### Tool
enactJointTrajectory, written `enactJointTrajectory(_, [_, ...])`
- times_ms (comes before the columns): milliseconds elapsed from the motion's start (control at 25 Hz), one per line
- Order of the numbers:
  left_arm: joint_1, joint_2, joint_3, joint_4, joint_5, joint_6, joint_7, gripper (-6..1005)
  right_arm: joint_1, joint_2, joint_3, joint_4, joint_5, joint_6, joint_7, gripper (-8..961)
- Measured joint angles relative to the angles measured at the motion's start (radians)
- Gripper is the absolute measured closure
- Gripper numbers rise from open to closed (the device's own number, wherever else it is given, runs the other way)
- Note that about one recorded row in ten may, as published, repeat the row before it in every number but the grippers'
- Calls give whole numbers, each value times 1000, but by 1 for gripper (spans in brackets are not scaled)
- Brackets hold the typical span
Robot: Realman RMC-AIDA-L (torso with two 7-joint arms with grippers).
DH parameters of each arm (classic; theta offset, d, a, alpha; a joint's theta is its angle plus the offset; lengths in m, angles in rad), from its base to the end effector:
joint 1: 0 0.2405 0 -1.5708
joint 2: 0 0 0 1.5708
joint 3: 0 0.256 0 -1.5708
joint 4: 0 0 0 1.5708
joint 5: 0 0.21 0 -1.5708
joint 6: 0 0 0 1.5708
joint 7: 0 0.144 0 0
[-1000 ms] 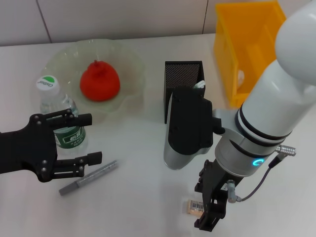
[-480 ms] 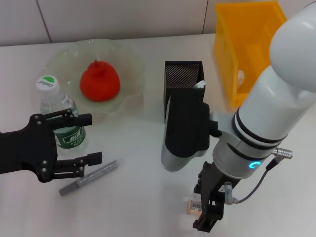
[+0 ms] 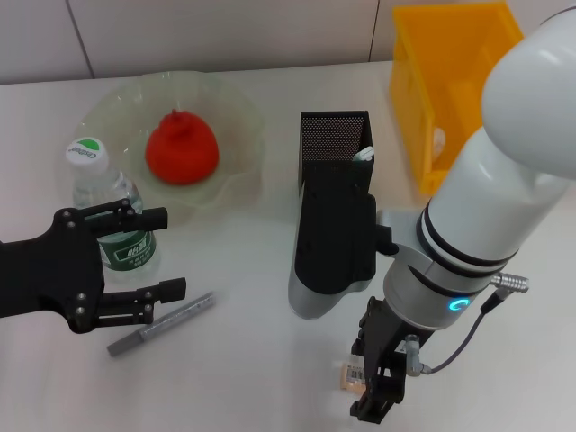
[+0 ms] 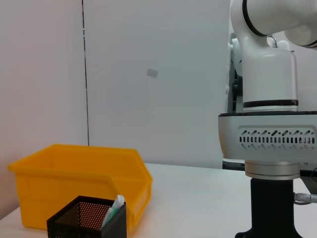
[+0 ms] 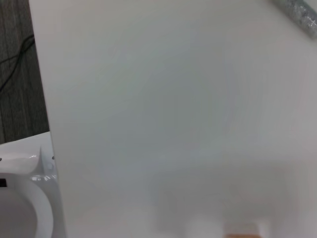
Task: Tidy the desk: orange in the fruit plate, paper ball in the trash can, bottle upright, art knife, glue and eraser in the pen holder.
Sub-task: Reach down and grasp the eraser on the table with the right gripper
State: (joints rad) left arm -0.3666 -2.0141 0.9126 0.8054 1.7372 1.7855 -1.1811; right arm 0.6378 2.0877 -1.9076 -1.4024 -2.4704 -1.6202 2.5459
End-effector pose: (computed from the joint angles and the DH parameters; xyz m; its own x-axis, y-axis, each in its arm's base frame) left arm -0.2561 0.2851 0.0336 0.8336 0.0447 0.5506 0.1478 -0.9784 -0.1444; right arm 0.1386 0.2787 -0.0831 0.8060 -0.2314 0.5449 -0.2267 -0.9709 -0.0770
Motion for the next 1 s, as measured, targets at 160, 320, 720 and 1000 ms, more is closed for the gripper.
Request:
enactJointTrajectory(160, [0,0,0,0,0,0,0,198,7,0,-1,8,-1,0,8,201])
enactJointTrajectory(320, [0,0,0,0,1,-1,1,198,11,0,-1,18,-1,1,8,276])
enactJointTrajectory(720, [1,-2,0,-1,1,-1,9,199,14,0,-14,37,-1,22,8,477])
enactJointTrajectory(1000, [1,-5,0,-2,1,0,12,199,19,0,-28,51,-4,38,10,479])
